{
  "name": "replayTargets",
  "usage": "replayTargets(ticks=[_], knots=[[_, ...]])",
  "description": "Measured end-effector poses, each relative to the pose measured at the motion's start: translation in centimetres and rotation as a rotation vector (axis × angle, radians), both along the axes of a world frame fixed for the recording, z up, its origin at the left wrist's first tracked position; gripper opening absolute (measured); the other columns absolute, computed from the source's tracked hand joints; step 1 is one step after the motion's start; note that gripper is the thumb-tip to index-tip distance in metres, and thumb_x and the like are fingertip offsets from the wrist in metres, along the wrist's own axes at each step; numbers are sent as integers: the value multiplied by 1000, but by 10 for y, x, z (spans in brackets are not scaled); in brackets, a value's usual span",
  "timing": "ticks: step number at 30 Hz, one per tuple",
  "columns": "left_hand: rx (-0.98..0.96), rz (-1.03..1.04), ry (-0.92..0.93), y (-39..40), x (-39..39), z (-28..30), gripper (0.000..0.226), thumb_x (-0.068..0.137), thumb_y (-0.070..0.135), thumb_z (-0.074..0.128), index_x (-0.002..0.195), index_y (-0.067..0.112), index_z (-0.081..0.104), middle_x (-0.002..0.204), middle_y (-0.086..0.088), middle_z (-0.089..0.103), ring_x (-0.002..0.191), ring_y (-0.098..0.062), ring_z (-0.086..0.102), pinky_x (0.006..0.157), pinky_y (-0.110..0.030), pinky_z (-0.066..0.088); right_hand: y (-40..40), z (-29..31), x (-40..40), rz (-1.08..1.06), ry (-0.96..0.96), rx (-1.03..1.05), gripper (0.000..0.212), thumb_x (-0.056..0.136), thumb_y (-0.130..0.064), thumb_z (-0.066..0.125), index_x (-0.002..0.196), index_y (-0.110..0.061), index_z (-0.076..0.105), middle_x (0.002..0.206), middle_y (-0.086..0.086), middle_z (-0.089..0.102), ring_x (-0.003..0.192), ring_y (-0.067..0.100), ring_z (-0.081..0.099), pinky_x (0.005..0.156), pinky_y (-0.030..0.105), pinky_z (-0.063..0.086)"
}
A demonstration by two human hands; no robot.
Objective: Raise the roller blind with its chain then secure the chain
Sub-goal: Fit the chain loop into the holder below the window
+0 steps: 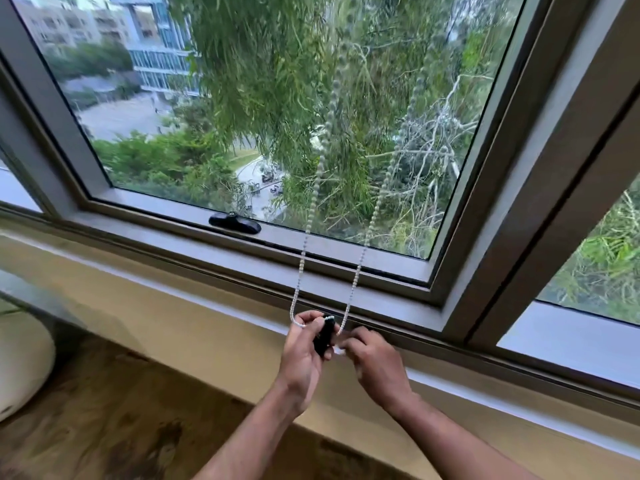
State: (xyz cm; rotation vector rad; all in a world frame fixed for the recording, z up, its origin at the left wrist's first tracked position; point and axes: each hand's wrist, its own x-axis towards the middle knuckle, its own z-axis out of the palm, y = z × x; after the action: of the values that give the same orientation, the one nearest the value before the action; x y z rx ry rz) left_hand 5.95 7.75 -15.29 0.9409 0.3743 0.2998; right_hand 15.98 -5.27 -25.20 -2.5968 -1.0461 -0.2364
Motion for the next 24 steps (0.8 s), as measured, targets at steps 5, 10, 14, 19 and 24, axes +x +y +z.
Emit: replayTargets(ticks=[5, 10, 14, 19, 24], knots=[[-2, -37, -10, -2, 1, -2, 6, 103, 6, 44, 106, 11, 47, 87, -13, 67, 73, -19, 53, 62, -31, 33, -14, 9, -12, -65, 149, 300, 30, 89, -22, 75, 117, -31, 68, 112, -15, 68, 98, 4, 65, 76, 19, 53], [11, -122, -19, -4, 1, -13, 4, 101, 10, 49, 104, 13, 50, 92, -11, 73, 79, -19, 57, 65, -31, 37, -31, 28, -38, -83, 269, 685, 26, 80, -18, 88, 99, -21, 71, 96, -11, 69, 79, 5, 70, 66, 22, 59], [-4, -154, -5, -10, 3, -19, 18, 92, 21, 59, 106, 13, 50, 95, -10, 72, 80, -18, 58, 65, -30, 39, -45, 49, -56, -3, 281, 872, 25, 81, -16, 88, 97, -21, 70, 98, -9, 69, 79, 15, 72, 65, 26, 61], [4, -188, -15, -22, 7, -19, 20, 90, 20, 59, 105, 10, 50, 90, -8, 70, 74, -15, 57, 63, -30, 37, -52, 79, -64, 89, 187, 943, 24, 85, -16, 85, 106, -18, 72, 108, -4, 72, 91, 18, 74, 71, 23, 61], [20, -207, -7, -36, 8, -17, 5, 99, 8, 53, 99, 13, 51, 84, -7, 66, 65, -11, 54, 60, -28, 35, -51, 88, -64, 82, 137, 909, 24, 85, -5, 83, 107, -10, 77, 111, 0, 73, 100, 16, 74, 77, 29, 63]])
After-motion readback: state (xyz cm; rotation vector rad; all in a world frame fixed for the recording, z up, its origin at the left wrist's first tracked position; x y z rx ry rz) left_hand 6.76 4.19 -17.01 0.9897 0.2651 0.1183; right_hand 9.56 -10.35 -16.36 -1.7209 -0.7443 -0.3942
